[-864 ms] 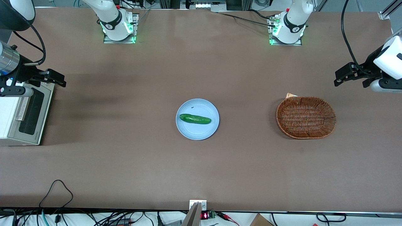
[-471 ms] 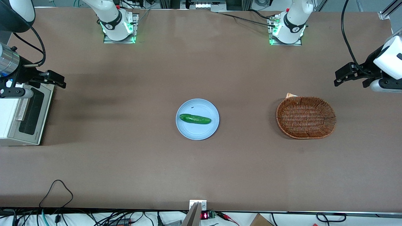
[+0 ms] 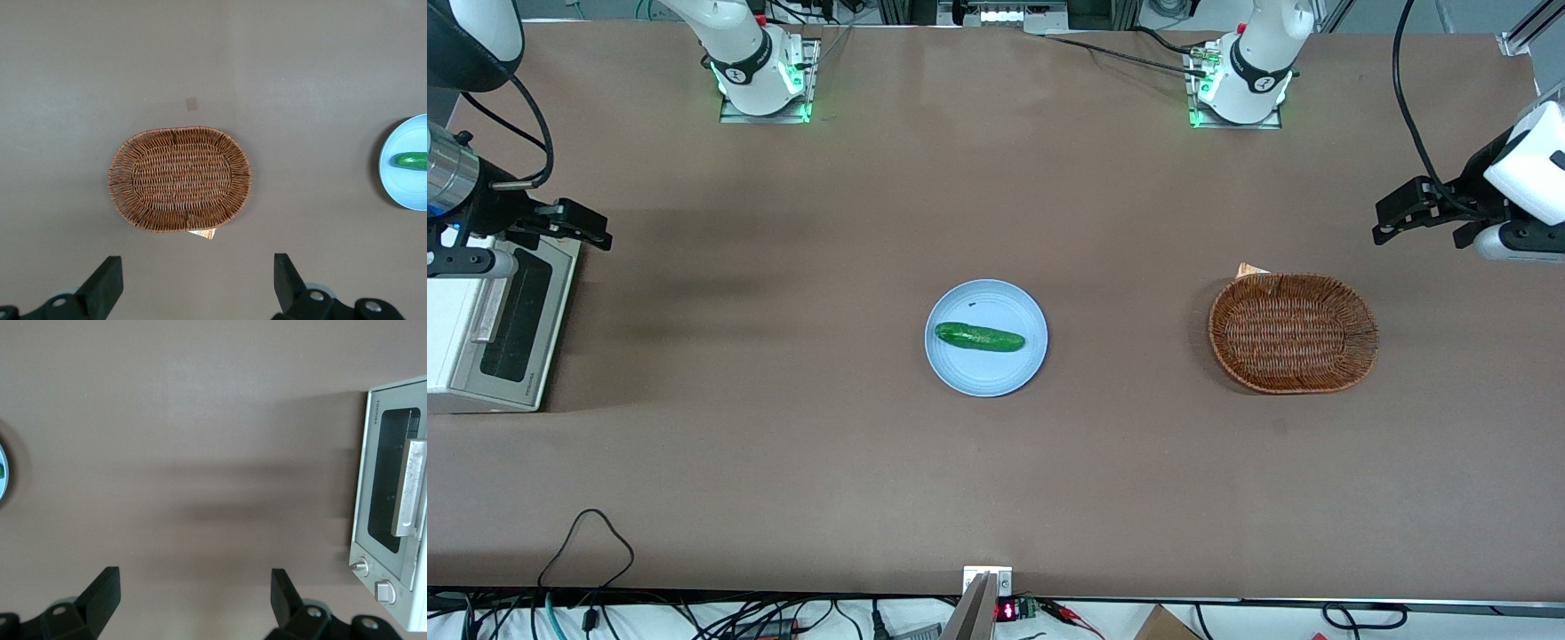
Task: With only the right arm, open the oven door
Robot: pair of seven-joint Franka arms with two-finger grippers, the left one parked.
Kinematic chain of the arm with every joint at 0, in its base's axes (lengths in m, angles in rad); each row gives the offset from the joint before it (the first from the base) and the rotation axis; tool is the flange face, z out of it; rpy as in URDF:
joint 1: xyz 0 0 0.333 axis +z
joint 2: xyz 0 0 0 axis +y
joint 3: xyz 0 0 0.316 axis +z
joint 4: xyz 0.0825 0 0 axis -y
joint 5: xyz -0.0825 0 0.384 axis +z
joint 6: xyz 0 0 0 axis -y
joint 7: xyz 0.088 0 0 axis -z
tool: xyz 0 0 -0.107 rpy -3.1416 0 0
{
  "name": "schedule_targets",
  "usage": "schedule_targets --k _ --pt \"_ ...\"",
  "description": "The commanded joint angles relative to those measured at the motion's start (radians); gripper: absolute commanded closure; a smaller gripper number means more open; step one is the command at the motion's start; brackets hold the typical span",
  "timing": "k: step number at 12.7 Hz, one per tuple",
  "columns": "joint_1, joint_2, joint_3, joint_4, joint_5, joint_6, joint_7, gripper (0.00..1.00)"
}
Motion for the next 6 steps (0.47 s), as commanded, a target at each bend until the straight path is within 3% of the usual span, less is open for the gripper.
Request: schedule_targets --k 1,6 --pt "-0.015 0.000 -0.001 0.023 0.020 -0.011 0.015 0.00" --pt "-0.017 0.000 -0.001 0.023 0.020 -0.011 0.003 0.00"
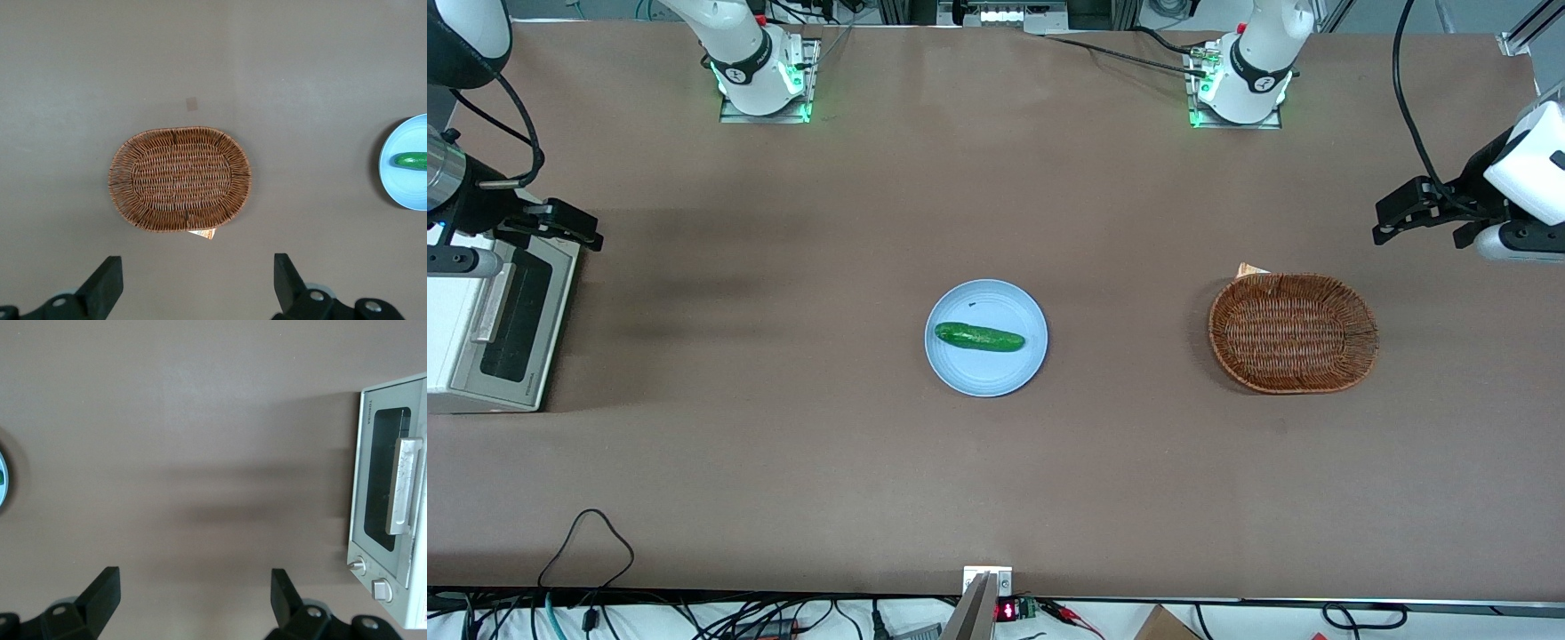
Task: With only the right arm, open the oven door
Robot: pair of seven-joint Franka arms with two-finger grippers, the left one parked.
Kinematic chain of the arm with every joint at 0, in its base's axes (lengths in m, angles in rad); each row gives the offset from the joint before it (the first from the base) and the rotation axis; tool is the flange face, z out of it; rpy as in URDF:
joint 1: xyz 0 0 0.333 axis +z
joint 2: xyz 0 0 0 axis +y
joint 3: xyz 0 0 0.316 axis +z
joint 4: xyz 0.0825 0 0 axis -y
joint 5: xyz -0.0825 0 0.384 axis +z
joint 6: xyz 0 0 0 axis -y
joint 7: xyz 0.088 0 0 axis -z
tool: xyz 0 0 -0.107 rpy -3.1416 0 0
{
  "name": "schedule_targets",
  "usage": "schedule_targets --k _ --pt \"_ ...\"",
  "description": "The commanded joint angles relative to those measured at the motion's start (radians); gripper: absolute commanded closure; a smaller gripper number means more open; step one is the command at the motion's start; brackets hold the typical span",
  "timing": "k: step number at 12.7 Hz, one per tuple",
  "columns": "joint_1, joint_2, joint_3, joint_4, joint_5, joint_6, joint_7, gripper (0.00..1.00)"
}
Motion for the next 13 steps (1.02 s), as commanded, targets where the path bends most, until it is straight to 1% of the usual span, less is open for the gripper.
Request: schedule_targets --k 1,6,7,8,9,10,11,13 --pt "-0.008 0.001 0.002 0.015 0.019 -0.011 -0.004 0.00" --pt "-0.006 -0.002 0.002 0.013 0.020 -0.015 -0.005 0.00" --pt "-0.006 -0.001 0.002 0.015 0.022 -0.017 -0.004 0.17" --pt "-0.005 -0.002 0.002 0.015 0.023 -0.026 0.002 0.68" --pt "-0.005 -0.004 0.002 0.016 0.022 -0.071 0.002 0.88" --pt "-0.005 -0.007 0.002 0.023 0.020 -0.128 0.010 0.95" --pt "-0.005 -0.008 0.003 0.024 0.015 -0.136 -0.001 0.98" --pt "0.000 -0.005 0.005 0.024 0.008 -0.132 -0.004 1.00"
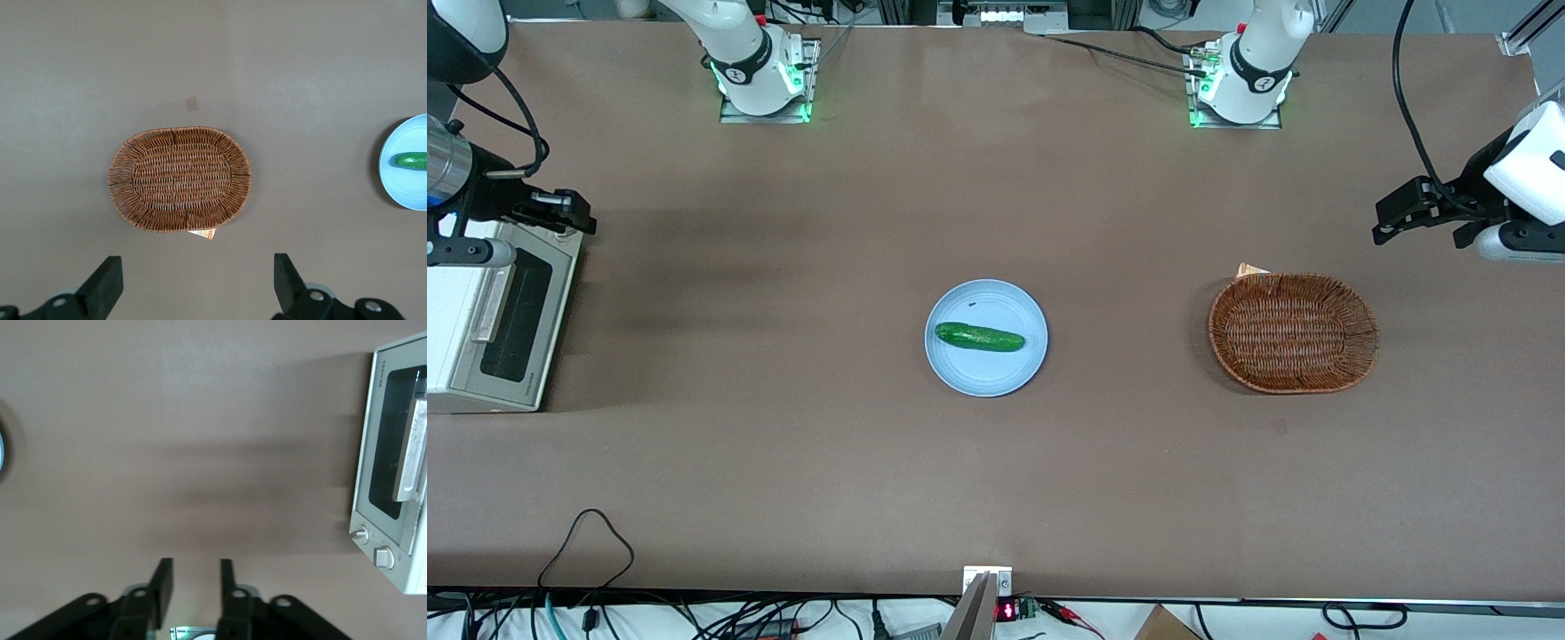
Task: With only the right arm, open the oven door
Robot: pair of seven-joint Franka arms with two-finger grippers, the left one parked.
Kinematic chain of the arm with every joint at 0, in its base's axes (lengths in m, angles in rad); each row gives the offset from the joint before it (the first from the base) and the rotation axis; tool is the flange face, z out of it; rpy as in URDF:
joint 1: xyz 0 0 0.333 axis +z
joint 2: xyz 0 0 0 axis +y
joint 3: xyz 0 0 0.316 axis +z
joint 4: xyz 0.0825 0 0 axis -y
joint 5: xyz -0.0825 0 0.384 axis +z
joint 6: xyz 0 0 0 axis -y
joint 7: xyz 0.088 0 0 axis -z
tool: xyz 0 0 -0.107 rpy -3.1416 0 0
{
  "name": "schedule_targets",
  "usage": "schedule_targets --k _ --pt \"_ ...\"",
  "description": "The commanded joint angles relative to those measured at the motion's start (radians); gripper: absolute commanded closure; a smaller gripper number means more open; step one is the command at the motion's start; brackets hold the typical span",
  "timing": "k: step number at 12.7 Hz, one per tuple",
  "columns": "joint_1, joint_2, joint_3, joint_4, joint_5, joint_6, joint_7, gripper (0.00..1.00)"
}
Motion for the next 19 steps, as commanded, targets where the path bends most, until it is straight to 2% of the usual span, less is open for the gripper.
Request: schedule_targets --k 1,3,5,8,10,15,17,19 --pt "-0.001 0.003 0.006 0.016 0.002 -0.017 -0.003 1.00" --pt "-0.001 0.023 0.004 0.016 -0.039 -0.016 0.010 1.00" --pt "-0.005 0.068 0.004 0.016 -0.138 -0.013 0.012 0.99" --pt "-0.002 0.166 0.004 0.019 -0.336 -0.002 0.053 0.97" --pt "-0.001 0.229 0.004 0.019 -0.485 0.070 0.134 0.98" --pt "-0.027 0.316 0.001 -0.024 -0.808 0.176 0.161 0.98" --pt "-0.028 0.316 0.001 -0.086 -0.876 0.252 0.220 0.98" --pt "-0.048 0.309 0.001 -0.163 -0.890 0.367 0.246 0.98"
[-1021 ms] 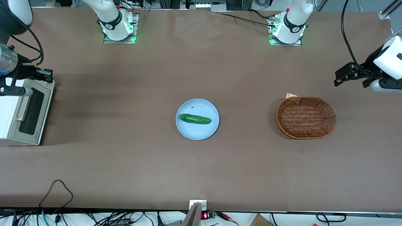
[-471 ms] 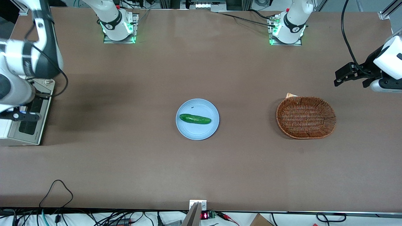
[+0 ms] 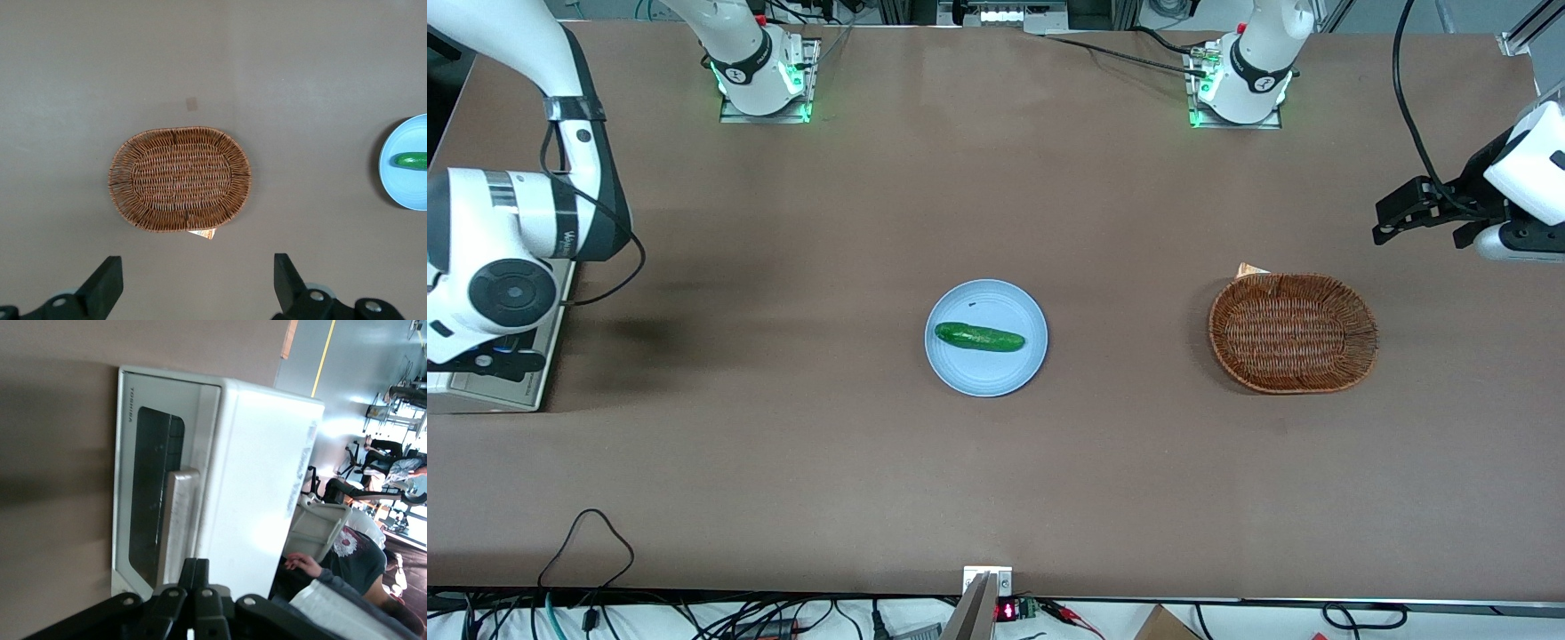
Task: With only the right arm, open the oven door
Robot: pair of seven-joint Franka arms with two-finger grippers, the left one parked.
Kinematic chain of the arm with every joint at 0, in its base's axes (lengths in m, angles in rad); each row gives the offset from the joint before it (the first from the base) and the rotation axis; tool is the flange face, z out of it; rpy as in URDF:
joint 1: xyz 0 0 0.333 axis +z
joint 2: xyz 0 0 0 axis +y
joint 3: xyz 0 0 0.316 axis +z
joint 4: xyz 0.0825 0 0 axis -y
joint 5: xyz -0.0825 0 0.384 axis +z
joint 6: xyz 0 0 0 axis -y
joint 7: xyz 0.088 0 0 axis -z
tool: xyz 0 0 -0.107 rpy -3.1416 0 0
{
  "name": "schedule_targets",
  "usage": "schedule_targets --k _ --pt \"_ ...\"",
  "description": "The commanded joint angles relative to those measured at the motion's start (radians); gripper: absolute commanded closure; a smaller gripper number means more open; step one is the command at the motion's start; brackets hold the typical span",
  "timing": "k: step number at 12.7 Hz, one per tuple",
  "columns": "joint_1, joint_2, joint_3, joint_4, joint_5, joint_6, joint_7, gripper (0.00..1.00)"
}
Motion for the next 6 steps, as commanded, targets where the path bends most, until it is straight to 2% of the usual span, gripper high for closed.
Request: schedule_targets --k 1,4,6 --pt "-0.032 -0.031 0.001 -0.103 -0.058 0.130 0.053 0.98" --pt "-0.088 -0.034 -0.002 -0.168 -0.142 0.233 0.067 0.98" --pt "-0.090 -0.034 -0.002 -0.176 -0.162 0.230 0.075 0.99"
